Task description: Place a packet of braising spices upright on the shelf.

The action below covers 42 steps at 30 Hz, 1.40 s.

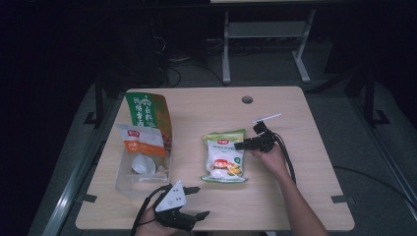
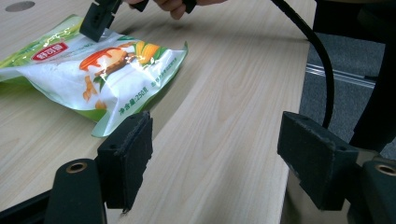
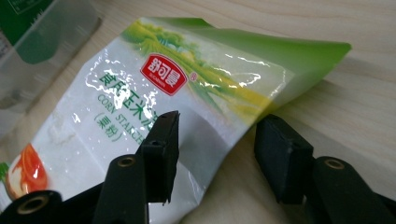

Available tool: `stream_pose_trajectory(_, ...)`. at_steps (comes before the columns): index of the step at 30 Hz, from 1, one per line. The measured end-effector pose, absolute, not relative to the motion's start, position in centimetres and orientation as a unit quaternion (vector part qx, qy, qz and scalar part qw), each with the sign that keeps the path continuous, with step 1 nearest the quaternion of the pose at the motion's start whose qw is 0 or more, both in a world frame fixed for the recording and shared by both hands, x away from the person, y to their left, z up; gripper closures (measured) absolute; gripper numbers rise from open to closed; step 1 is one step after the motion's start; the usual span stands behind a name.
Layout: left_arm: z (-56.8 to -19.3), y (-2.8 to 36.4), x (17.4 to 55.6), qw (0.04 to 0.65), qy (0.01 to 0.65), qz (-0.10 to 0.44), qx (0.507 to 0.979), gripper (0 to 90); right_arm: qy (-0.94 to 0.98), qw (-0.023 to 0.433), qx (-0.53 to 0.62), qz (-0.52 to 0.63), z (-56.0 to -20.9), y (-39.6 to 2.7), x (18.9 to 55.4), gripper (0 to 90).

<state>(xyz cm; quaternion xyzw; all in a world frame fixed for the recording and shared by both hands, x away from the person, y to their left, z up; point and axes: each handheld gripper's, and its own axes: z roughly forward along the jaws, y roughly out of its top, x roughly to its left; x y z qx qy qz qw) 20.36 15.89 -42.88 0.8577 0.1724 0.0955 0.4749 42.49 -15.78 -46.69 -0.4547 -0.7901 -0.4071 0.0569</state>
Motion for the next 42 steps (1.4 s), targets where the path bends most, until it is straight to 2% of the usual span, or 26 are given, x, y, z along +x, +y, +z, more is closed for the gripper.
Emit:
stream_pose_trajectory(4,-42.9,15.8,20.4,0.475,0.172,0.095,0.858,26.2,-0.787,0.066,-0.45,-0.417,-47.1,-15.4,42.8,49.8)
stream_pose_trajectory(10,-42.9,15.8,20.5,0.473,0.173,0.097,0.858,26.2,-0.795,0.078,-0.433,-0.419,-47.0,-14.8,42.6,72.1)
stream_pose_trajectory(13,-42.9,15.8,20.5,0.473,0.174,0.097,0.858,26.3,-0.796,0.077,-0.426,-0.423,-46.5,-14.7,42.4,86.9)
stream_pose_trajectory(14,-42.9,15.9,20.5,0.472,0.174,0.098,0.859,26.3,-0.801,0.068,-0.422,-0.419,-46.3,-14.6,42.3,88.1)
stream_pose_trajectory(17,-42.9,15.9,20.6,0.472,0.178,0.097,0.858,26.4,-0.812,0.047,-0.415,-0.408,-45.6,-14.3,41.7,89.1)
stream_pose_trajectory(34,-42.7,16.2,20.9,0.476,0.19,0.105,0.852,26.4,-0.822,0.004,-0.332,-0.463,-39.7,-13.8,37.6,89.4)
stream_pose_trajectory(42,-42.5,16.4,21.4,0.475,0.198,0.114,0.85,26.4,-0.826,-0.013,-0.287,-0.485,-38.6,-14.1,35.0,89.3)
